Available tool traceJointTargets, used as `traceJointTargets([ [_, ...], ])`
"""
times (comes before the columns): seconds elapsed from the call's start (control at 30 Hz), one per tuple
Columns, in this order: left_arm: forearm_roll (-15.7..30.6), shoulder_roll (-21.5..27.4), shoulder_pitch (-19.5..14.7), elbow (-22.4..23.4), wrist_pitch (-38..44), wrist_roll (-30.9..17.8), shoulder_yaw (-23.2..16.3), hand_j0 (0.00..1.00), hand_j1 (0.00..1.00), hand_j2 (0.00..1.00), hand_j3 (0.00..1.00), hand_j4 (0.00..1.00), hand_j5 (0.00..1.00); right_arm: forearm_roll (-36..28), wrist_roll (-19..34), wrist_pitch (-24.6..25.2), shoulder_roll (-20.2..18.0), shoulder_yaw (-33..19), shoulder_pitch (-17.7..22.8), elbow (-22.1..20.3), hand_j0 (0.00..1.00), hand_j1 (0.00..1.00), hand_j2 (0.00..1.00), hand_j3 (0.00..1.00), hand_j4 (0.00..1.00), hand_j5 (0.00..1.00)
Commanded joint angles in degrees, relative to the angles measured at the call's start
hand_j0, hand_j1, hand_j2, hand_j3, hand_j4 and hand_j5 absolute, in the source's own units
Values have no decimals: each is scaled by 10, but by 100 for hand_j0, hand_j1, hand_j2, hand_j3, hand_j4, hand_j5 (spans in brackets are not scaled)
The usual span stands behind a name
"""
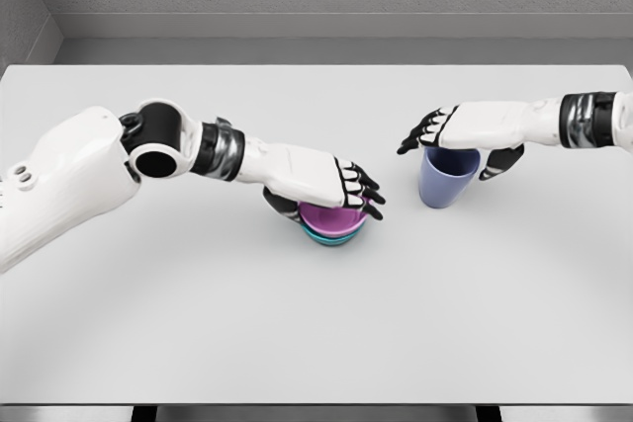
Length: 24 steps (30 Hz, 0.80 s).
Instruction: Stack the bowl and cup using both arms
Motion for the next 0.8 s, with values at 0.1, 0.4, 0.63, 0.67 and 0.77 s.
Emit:
traceJointTargets([
  [0.1, 0, -1, 1, 12, 1, 0, -10, 100, 100, 100, 100, 100, 100, 0, 0, 1, 5, 2, 0, 6, 100, 100, 100, 100, 100, 100],
  [0.4, 26, 9, -10, 7, 1, 0, -11, 100, 100, 100, 100, 100, 100, 0, 0, 1, 4, 6, -1, 6, 100, 100, 100, 100, 100, 100],
  [0.63, 29, 10, -15, 6, 1, 0, -11, 100, 100, 100, 100, 100, 100, 0, 0, 1, 4, 6, -1, 6, 100, 100, 100, 100, 100, 100],
  [0.67, 40, 13, -16, 6, 1, 0, -11, 100, 100, 100, 100, 100, 100, 1, 0, 1, 4, 6, -1, 6, 100, 100, 100, 100, 100, 100],
  [0.77, 42, 16, -18, 6, 1, 0, -11, 100, 100, 100, 100, 100, 100, 1, 0, 1, 4, 6, -1, 7, 100, 100, 100, 100, 100, 100],
])
